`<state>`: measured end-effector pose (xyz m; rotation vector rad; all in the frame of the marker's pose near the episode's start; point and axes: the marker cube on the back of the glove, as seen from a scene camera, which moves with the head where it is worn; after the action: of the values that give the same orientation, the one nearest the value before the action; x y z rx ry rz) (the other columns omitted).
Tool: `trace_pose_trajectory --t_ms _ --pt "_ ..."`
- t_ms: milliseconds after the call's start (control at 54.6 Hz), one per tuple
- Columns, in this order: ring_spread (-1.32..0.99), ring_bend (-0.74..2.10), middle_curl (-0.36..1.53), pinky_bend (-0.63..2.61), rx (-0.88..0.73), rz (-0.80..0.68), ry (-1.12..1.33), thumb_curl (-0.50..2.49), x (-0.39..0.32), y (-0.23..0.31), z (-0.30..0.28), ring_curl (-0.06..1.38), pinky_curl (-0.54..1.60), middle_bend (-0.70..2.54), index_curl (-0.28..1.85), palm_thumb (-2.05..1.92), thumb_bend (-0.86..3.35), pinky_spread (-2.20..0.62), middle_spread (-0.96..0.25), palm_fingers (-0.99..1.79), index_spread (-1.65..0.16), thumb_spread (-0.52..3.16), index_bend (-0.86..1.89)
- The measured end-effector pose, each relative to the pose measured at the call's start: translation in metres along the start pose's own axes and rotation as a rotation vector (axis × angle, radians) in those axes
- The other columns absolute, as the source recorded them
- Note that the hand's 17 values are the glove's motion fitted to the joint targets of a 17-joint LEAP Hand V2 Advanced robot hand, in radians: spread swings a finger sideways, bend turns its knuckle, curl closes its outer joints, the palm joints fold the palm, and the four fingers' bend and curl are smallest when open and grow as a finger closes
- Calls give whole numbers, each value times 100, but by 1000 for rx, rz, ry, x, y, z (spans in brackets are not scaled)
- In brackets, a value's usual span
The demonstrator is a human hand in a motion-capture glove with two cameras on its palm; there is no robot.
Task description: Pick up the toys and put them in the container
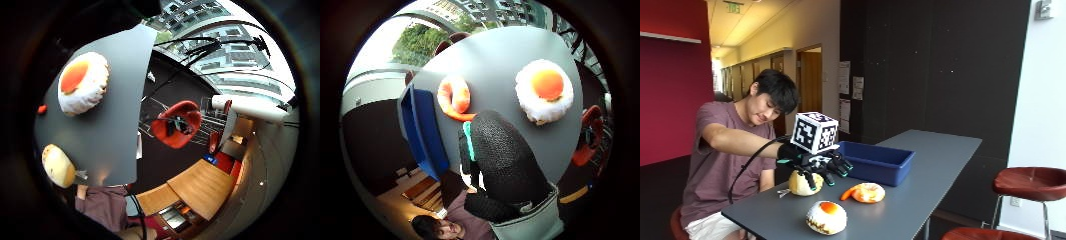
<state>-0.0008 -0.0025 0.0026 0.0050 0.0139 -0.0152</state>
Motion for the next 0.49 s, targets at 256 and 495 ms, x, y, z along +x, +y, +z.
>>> trace_pose_trajectory --t_ms 256,495 --pt "-1 36 7 89 -28 -16 -4 6 -11 -32 35 13 28 11 2 -10 -7 3 1 -28 -22 106 2" --pt "0 41 12 102 -104 -4 -1 10 -9 -50 89 18 33 11 3 -10 -6 4 1 -33 -23 120 1"
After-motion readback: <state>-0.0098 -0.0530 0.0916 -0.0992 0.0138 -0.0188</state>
